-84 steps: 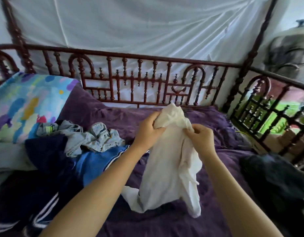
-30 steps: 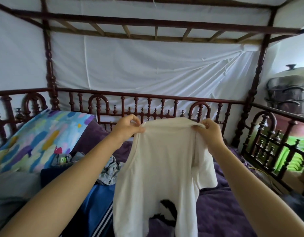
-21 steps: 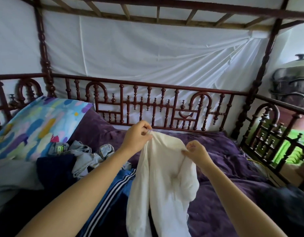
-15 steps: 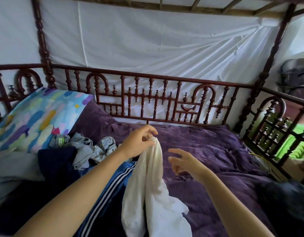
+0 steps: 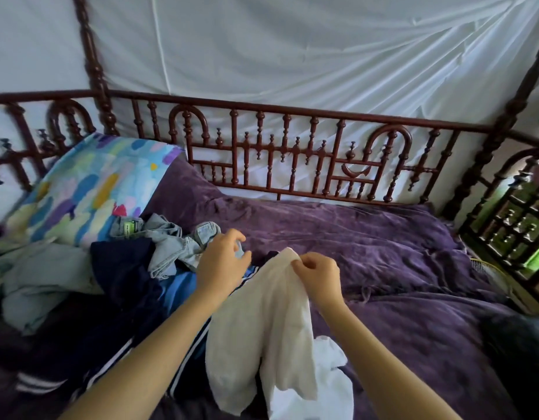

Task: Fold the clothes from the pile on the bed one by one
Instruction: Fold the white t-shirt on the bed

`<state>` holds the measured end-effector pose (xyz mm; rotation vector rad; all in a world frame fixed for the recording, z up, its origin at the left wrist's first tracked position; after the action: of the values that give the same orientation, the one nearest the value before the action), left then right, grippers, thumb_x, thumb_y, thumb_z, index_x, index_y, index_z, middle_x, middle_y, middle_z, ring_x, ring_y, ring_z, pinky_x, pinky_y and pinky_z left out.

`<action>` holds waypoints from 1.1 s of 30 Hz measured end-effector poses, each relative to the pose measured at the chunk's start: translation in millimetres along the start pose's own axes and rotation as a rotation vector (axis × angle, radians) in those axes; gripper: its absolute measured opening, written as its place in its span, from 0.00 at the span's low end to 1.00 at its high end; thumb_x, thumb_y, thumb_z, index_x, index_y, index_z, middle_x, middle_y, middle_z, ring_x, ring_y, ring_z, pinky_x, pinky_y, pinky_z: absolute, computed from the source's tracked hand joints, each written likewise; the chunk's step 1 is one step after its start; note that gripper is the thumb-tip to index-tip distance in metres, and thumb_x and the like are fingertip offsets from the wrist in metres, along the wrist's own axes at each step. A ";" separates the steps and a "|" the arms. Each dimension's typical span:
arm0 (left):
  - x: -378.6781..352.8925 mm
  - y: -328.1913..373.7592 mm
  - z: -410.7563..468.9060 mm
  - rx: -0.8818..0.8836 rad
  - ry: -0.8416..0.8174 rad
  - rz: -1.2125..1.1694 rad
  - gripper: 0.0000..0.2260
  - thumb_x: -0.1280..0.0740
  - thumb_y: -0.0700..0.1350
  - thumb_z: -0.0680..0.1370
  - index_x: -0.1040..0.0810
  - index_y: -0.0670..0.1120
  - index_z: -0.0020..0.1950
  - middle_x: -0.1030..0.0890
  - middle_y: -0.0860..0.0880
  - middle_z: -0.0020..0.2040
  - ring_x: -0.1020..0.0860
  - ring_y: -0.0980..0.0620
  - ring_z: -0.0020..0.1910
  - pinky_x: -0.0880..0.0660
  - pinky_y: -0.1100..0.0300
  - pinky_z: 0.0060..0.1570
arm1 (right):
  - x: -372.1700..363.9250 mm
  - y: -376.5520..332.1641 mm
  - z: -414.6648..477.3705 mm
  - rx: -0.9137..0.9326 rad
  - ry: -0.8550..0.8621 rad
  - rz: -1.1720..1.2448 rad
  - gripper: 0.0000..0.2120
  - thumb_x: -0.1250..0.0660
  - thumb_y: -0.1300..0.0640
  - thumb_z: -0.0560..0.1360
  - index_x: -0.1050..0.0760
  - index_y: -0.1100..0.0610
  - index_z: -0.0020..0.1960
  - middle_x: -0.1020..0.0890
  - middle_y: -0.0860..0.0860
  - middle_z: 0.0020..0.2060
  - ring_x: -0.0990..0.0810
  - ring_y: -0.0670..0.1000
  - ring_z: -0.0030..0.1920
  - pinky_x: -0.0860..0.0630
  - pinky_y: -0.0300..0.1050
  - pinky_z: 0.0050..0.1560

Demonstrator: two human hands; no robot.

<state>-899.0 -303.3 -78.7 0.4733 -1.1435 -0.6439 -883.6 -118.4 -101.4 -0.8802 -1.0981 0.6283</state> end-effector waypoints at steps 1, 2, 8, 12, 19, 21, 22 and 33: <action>-11.0 -4.5 -11.4 0.096 -0.067 -0.127 0.05 0.33 0.45 0.76 0.24 0.45 0.43 0.23 0.53 0.37 0.25 0.51 0.38 0.32 0.64 0.33 | -3.6 1.6 -7.0 -0.001 0.008 0.007 0.12 0.34 0.61 0.73 0.25 0.71 0.39 0.26 0.62 0.31 0.33 0.49 0.32 0.39 0.37 0.31; -24.2 -9.3 -21.6 0.261 -0.169 -0.340 0.10 0.34 0.48 0.77 0.23 0.44 0.39 0.22 0.52 0.33 0.24 0.52 0.33 0.31 0.65 0.31 | -9.2 2.4 -14.4 0.017 -0.010 0.015 0.10 0.34 0.62 0.73 0.24 0.69 0.38 0.24 0.60 0.31 0.33 0.48 0.31 0.38 0.36 0.31; -57.8 -23.4 -52.4 0.867 -0.407 -1.108 0.15 0.34 0.51 0.77 0.22 0.41 0.38 0.19 0.43 0.32 0.20 0.47 0.33 0.22 0.57 0.31 | -37.2 5.5 -55.8 0.171 -0.282 0.069 0.10 0.32 0.71 0.71 0.18 0.64 0.49 0.17 0.52 0.44 0.25 0.35 0.35 0.32 0.26 0.40; -59.6 -44.4 -53.9 0.768 -0.335 -0.894 0.06 0.33 0.36 0.75 0.23 0.40 0.37 0.21 0.45 0.29 0.22 0.51 0.30 0.24 0.62 0.27 | -48.4 26.5 -74.1 0.169 -0.477 0.052 0.10 0.33 0.72 0.72 0.18 0.65 0.51 0.20 0.46 0.51 0.22 0.37 0.42 0.28 0.30 0.45; 3.6 -58.9 -30.4 0.219 -0.699 -0.479 0.21 0.32 0.47 0.63 0.22 0.30 0.47 0.22 0.45 0.40 0.25 0.51 0.43 0.31 0.60 0.46 | -22.3 47.0 -30.9 0.097 -0.332 -0.225 0.04 0.32 0.69 0.70 0.19 0.68 0.42 0.18 0.64 0.38 0.21 0.51 0.40 0.32 0.28 0.35; 25.6 -49.4 -24.7 0.149 -0.831 -0.583 0.17 0.30 0.47 0.60 0.19 0.37 0.43 0.19 0.47 0.39 0.22 0.54 0.42 0.28 0.66 0.44 | -32.4 35.1 -20.5 0.126 -0.435 -0.210 0.14 0.36 0.70 0.73 0.23 0.65 0.58 0.20 0.63 0.54 0.23 0.52 0.51 0.32 0.28 0.44; 35.1 -45.1 -20.7 0.140 -0.854 -0.636 0.16 0.29 0.47 0.59 0.17 0.40 0.41 0.19 0.48 0.38 0.21 0.54 0.40 0.28 0.67 0.41 | -40.6 29.4 -19.9 0.141 -0.539 -0.176 0.20 0.36 0.70 0.74 0.26 0.60 0.64 0.23 0.58 0.61 0.26 0.49 0.56 0.33 0.28 0.50; 92.0 -13.5 6.2 -0.005 -0.905 -0.753 0.12 0.35 0.44 0.54 0.16 0.44 0.31 0.20 0.50 0.31 0.23 0.55 0.29 0.29 0.68 0.30 | -129.5 -46.0 -40.9 0.183 -1.140 0.103 0.30 0.39 0.70 0.67 0.33 0.55 0.67 0.26 0.54 0.63 0.28 0.48 0.60 0.29 0.30 0.51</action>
<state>-883.0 -376.2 -22.8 0.6350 -1.8161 -1.6207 -889.4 -258.1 -132.9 -0.3673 -1.9597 1.3702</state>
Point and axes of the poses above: each hand's wrist, its own z-axis towards the middle knuckle, its own x-axis out of the back of the hand, y = z × x, the point moved 4 cm from there along z, towards the middle knuckle
